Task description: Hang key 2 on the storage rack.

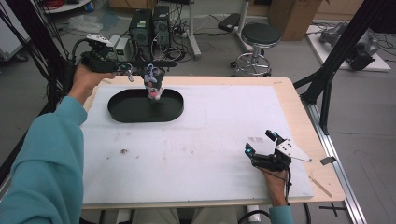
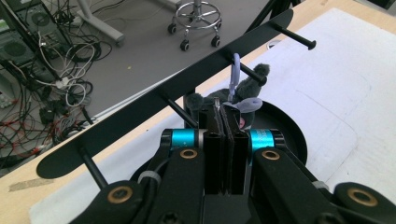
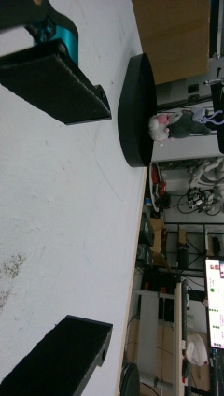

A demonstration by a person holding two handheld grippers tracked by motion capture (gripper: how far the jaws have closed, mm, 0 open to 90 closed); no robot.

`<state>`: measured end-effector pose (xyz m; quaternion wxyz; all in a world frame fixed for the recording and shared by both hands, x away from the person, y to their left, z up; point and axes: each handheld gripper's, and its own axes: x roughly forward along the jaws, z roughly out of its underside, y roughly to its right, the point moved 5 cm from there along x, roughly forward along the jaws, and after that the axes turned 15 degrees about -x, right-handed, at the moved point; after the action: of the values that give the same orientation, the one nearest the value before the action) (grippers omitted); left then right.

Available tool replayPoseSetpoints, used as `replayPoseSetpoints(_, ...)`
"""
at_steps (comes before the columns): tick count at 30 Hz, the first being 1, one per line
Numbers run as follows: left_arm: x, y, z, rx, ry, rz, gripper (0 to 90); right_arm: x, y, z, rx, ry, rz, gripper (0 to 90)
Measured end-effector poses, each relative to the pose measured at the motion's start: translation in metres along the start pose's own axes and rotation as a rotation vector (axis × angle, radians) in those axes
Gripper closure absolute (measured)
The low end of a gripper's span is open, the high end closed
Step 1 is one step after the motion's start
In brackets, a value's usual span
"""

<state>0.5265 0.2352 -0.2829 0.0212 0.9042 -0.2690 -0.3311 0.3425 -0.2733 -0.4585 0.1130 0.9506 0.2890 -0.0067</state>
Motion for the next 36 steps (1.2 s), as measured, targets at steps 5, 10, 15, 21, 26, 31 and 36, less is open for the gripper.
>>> replayPoseSetpoints(5, 0.007, 0.000, 0.002, 0.008, -0.022, -0.001, 88.1, 0.000, -0.001, 0.000, 0.001, -0.002, 0.000, 0.6)
replayPoseSetpoints(10, 0.012, -0.001, 0.002, 0.008, -0.026, -0.002, 88.1, 0.000, 0.000, 0.000, -0.003, 0.000, 0.003, 0.6)
replayPoseSetpoints(15, 0.014, -0.006, 0.003, 0.001, -0.036, -0.009, 88.1, 0.000, -0.001, 0.000, 0.001, -0.003, 0.000, 0.6)
replayPoseSetpoints(21, 0.015, -0.010, 0.003, -0.008, -0.033, -0.006, 88.1, 0.000, 0.000, 0.000, -0.003, -0.001, 0.002, 0.6)
replayPoseSetpoints(26, 0.017, -0.013, 0.003, -0.016, -0.030, -0.007, 88.1, 0.000, 0.000, 0.000, -0.003, -0.002, 0.001, 0.6)
replayPoseSetpoints(31, 0.016, -0.017, 0.003, -0.020, -0.031, -0.013, 88.1, 0.000, 0.000, 0.000, -0.002, -0.003, 0.003, 0.6)
replayPoseSetpoints(36, 0.017, -0.017, 0.002, -0.019, -0.027, -0.018, 88.1, 0.000, 0.000, 0.000, -0.004, -0.003, 0.003, 0.6)
